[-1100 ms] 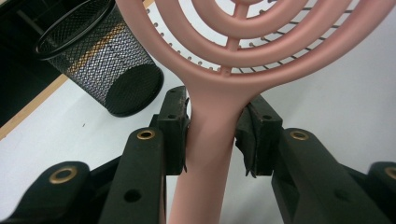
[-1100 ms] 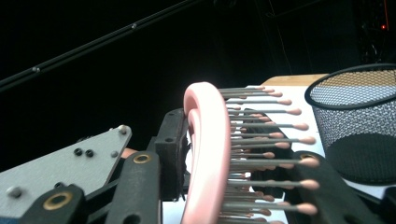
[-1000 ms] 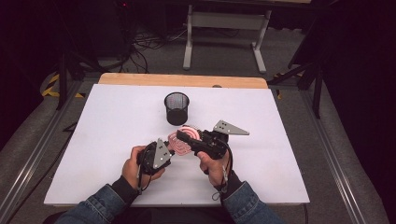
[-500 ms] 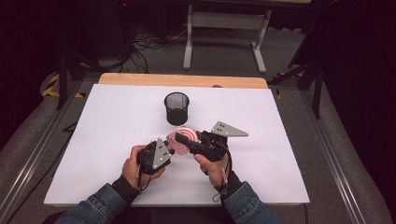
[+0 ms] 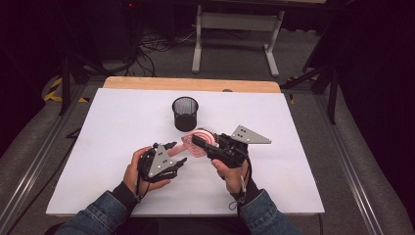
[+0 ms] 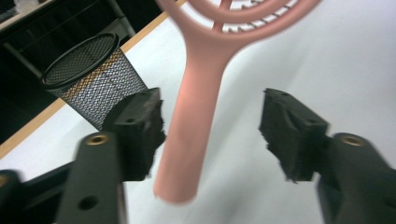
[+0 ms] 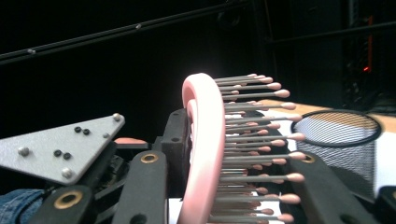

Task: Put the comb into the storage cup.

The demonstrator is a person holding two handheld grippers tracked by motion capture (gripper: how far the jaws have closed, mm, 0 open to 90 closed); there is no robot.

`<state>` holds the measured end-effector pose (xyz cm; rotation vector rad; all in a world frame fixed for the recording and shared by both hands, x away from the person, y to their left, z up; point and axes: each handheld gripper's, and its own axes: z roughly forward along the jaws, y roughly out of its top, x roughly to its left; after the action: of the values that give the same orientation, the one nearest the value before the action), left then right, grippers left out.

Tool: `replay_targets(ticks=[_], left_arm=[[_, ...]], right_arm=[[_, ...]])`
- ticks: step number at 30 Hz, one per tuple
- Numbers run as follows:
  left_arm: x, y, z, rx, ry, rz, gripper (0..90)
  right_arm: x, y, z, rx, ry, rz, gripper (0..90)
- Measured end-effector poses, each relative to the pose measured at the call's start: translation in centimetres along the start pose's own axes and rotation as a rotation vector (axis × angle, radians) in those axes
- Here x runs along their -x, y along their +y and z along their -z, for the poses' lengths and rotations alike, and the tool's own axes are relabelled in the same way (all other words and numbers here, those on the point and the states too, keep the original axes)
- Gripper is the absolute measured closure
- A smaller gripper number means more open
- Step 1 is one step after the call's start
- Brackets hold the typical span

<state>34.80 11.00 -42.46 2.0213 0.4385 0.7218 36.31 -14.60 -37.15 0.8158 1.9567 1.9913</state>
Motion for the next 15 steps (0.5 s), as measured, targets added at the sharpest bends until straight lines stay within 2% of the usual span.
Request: replay_targets(ticks=[5, 6, 8, 15], left_arm=[[-0.9, -0.4, 1.0, 0.04, -0.033, -0.013, 25.9], [-1.3, -0.7, 1.6, 0.052, -0.053, -0.011, 23.8], [-2.0, -1.1, 2.3, 0.065, -0.066, 0.003, 19.4], [-3.7, -2.7, 4.1, 0.105, -0.071, 0.039, 11.0]], right_arm=[[0.3, 0.4, 0.8, 0.009, -0.029, 0.024, 64.3], [0.4, 0.5, 0.9, 0.009, -0.036, 0.033, 64.2], [0.5, 0.7, 1.2, 0.011, -0.052, 0.055, 64.2], [0.7, 1.0, 1.8, 0.014, -0.073, 0.074, 64.2]])
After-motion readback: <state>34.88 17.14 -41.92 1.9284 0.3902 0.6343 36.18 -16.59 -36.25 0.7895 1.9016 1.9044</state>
